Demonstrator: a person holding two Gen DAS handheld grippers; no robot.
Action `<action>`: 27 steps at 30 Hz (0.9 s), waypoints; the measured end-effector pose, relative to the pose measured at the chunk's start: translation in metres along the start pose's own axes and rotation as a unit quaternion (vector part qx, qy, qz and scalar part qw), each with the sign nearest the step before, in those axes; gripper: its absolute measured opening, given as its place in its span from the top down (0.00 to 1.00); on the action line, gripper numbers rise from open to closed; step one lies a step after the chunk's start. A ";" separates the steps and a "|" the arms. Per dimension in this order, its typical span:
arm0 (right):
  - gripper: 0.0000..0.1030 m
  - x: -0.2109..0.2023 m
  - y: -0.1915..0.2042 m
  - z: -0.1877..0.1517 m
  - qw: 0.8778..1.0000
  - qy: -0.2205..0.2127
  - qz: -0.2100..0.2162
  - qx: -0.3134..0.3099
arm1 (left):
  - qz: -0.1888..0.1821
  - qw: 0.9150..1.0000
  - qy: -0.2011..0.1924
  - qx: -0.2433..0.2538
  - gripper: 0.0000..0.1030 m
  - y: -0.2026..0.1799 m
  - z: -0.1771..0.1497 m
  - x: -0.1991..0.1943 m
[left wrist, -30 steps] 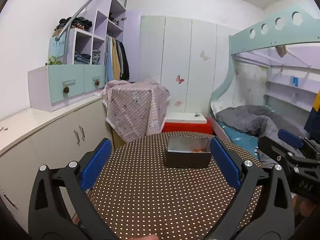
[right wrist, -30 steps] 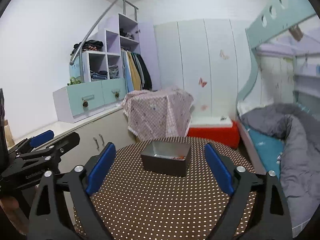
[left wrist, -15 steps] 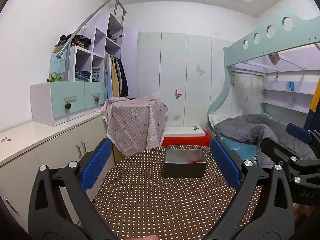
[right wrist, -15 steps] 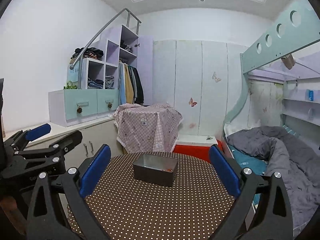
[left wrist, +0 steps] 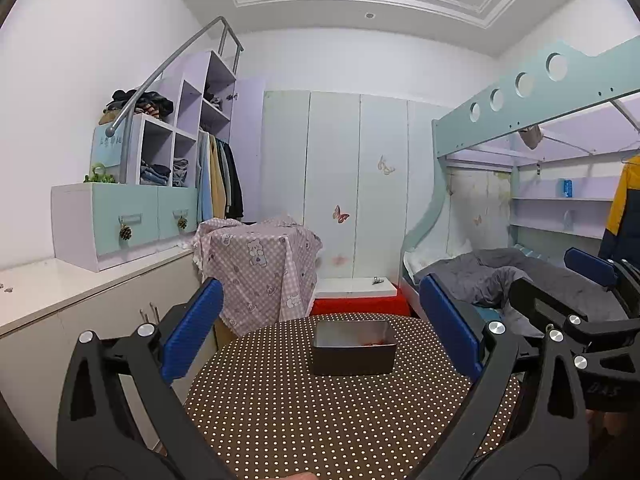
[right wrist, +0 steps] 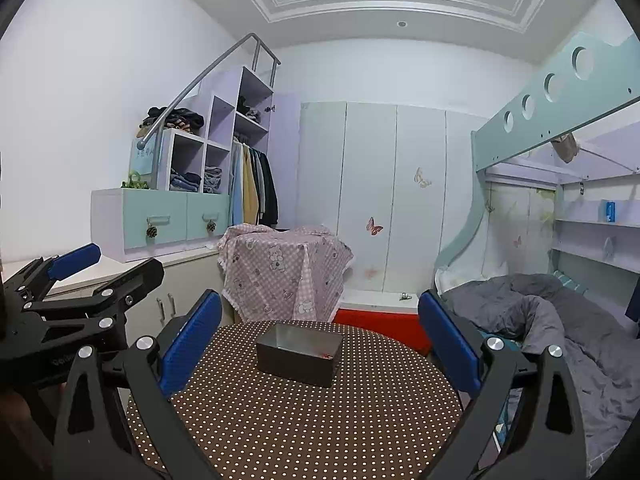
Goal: Organize jewelry
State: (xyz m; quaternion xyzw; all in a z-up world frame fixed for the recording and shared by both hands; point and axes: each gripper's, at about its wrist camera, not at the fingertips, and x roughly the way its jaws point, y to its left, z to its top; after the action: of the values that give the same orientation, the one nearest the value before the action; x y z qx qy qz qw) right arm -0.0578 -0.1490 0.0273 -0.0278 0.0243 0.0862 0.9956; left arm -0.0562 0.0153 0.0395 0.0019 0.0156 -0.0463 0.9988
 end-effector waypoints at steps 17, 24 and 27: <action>0.08 0.003 0.000 -0.004 1.000 0.003 0.000 0.002 | -0.002 1.000 -0.002 0.001 0.06 0.000 0.001 0.000; 0.08 0.006 0.000 -0.007 1.000 0.009 0.001 0.004 | 0.000 1.000 -0.001 0.002 0.06 0.001 -0.001 0.002; 0.08 0.007 -0.001 -0.007 1.000 0.011 0.002 0.005 | 0.000 1.000 -0.001 0.002 0.06 0.001 -0.001 0.003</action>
State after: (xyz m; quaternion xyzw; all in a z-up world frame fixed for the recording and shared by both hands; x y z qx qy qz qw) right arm -0.0509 -0.1487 0.0204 -0.0240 0.0353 0.0882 0.9952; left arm -0.0535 0.0163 0.0383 0.0034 0.0140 -0.0462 0.9988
